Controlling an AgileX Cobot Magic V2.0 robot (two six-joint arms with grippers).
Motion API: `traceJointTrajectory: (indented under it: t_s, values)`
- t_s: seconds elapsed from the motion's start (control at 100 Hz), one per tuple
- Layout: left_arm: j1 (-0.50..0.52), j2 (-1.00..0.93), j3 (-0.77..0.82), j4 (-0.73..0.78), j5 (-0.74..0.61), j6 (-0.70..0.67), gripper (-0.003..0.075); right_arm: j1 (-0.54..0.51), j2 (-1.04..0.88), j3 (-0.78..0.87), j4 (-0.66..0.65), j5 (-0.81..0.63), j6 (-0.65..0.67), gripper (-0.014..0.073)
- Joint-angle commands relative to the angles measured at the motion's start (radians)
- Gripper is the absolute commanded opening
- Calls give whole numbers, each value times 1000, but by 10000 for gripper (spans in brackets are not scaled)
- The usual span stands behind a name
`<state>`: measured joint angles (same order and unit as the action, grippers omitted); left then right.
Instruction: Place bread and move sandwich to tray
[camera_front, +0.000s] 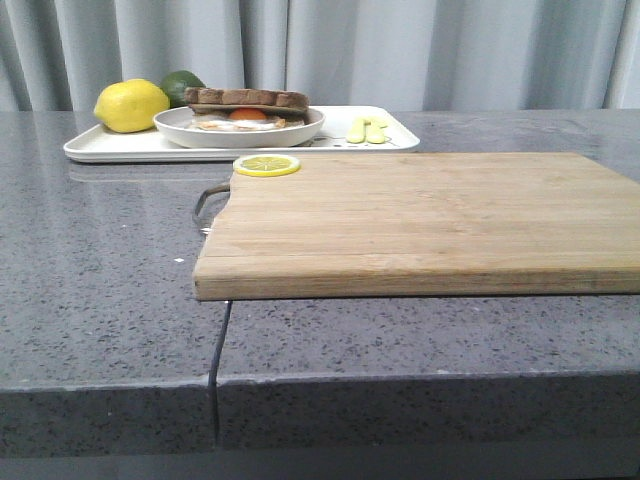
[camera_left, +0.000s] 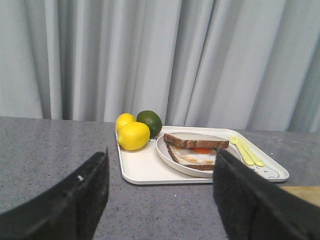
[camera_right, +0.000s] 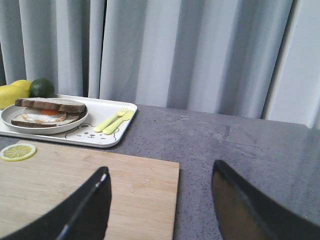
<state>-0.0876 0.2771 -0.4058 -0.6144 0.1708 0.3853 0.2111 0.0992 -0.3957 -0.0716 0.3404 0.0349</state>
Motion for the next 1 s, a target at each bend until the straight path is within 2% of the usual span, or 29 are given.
traceJointTrajectory:
  t_s: [0.0, 0.14, 0.34, 0.42, 0.47, 0.54, 0.67, 0.72, 0.99]
  values:
    - [-10, -85, 47, -16, -64, 2, 420, -6, -66, 21, -13, -57, -12, 446]
    - [-10, -186, 139, -16, -68, 2, 420, -6, -130, 75, -13, -46, -12, 446]
    - [-10, -212, 210, -16, -68, 2, 415, -6, -127, 90, -13, -36, -12, 446]
    - [-10, -212, 219, -16, -68, 2, 359, -6, -127, 90, -13, -37, -12, 435]
    - [-10, -212, 219, -16, -68, 2, 302, -6, -127, 90, -13, -38, -12, 398]
    - [-10, -212, 219, -16, -68, 2, 202, -6, -127, 90, -13, -38, -12, 297]
    - [-10, -212, 219, -16, -68, 2, 1, -6, -127, 90, -13, -38, -12, 30]
    - [-10, -212, 219, -16, -68, 2, -18, -6, -127, 90, -13, -38, -12, -66]
    - [-10, -212, 221, -16, -61, 2, -19, -6, -127, 90, -13, -36, -12, -67]
